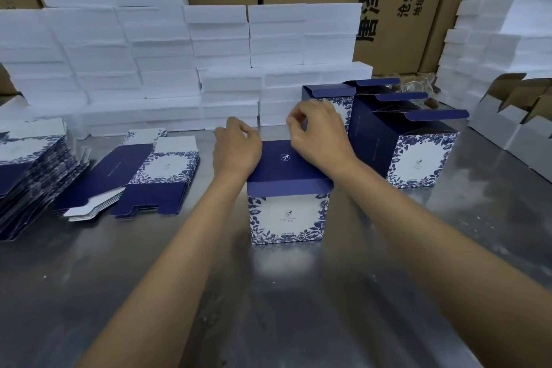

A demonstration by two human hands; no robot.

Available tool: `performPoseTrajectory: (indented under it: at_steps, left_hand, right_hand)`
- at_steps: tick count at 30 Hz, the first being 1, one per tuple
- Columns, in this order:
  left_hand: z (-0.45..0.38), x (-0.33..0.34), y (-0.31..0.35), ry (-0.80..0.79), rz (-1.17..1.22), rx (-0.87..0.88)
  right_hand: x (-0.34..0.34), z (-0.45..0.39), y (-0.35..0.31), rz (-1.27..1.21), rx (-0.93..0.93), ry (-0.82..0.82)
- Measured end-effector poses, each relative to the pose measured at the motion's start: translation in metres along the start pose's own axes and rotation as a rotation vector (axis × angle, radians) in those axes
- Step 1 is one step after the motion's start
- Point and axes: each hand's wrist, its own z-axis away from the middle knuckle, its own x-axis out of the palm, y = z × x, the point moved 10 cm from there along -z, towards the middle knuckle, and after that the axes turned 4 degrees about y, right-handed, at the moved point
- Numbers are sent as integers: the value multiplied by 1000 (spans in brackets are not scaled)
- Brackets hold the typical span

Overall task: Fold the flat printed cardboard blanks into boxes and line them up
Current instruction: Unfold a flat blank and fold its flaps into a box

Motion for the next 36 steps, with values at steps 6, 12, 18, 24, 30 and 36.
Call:
performPoseTrajectory:
  at_steps: [6, 12, 18, 24, 30, 36]
  left_hand:
    - [23, -31, 16, -16, 222, 145]
    - [76, -29, 24, -190, 217, 371]
    - [86, -10, 17, -300, 217, 441]
    - [76, 5, 9, -472, 366, 326]
    - [77, 8, -2, -406, 563, 275]
    - [79, 6, -3, -383, 541, 281]
  right_hand:
    - [-19, 23, -21, -161, -82, -40]
    - [-7, 65, -19, -244, -93, -228]
    - [1, 84, 7, -502, 57, -298]
    - [2, 82, 16, -580, 111, -227]
    - [2, 84, 23, -648, 98, -130]
    - [2, 84, 22, -654, 84, -89]
